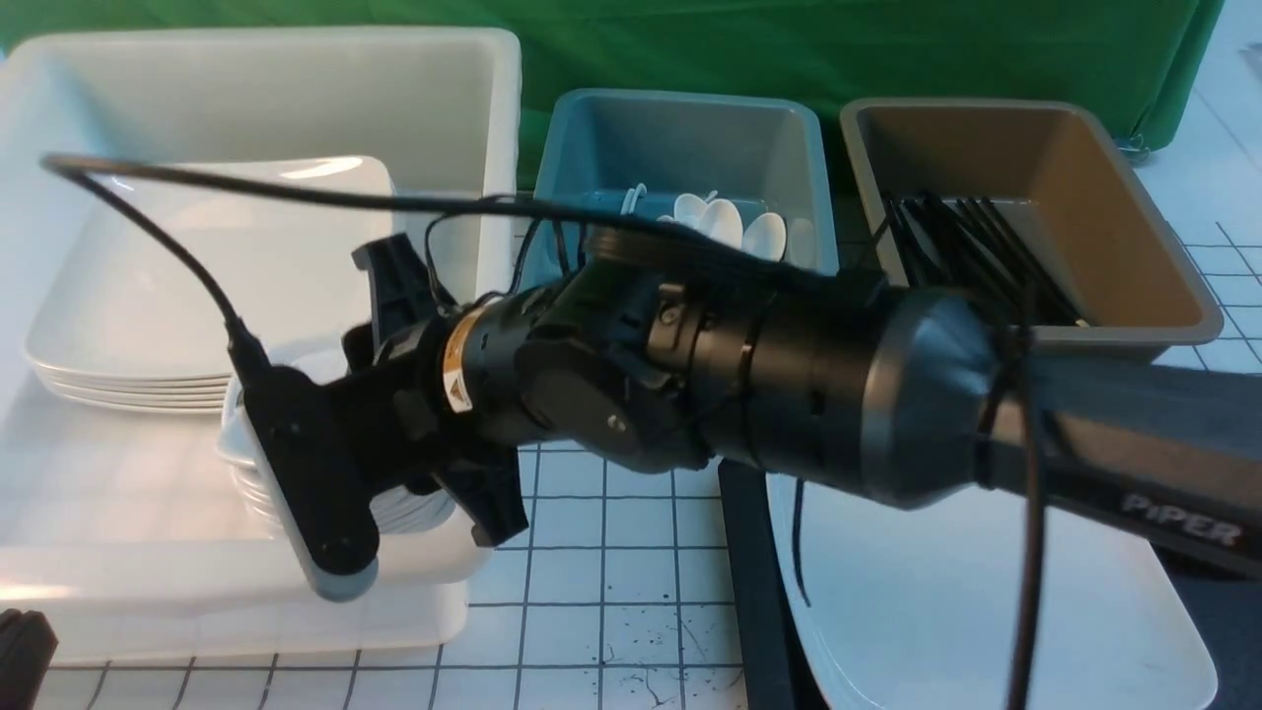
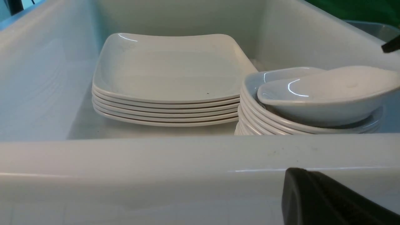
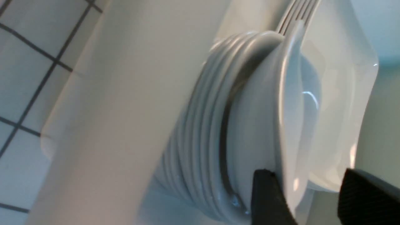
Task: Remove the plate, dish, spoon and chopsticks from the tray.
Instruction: Use the right arm to put the small plate into the large storage box on the left, then use the right arm to grab a small plate from the dinner plate
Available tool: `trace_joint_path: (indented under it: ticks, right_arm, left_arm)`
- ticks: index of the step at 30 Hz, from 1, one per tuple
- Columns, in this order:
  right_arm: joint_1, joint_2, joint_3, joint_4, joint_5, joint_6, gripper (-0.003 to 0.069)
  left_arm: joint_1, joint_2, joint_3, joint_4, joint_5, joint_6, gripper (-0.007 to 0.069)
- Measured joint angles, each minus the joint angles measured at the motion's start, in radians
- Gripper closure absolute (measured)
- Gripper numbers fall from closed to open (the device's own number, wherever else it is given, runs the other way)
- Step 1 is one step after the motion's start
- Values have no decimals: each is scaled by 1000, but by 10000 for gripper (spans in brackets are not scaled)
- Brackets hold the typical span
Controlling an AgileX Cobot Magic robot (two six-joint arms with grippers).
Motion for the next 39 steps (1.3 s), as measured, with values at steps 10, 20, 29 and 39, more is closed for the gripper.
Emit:
trace_joint_path:
  ticks: [10,20,29,39]
  right_arm:
    - [0,-84,-2,-4,84,116,216]
    - [0,-210,-6,-53,271,488,406]
    - [-34,-447,-8,-210,723,943,650]
    - [-362,-636,271,-222,774,1091,652]
  left_arm:
    - [0,0,0,0,0,0,620]
    - [0,0,0,0,0,17,620]
    - [0,0,0,-5,0,17,620]
    - [0,0,0,0,0,17,620]
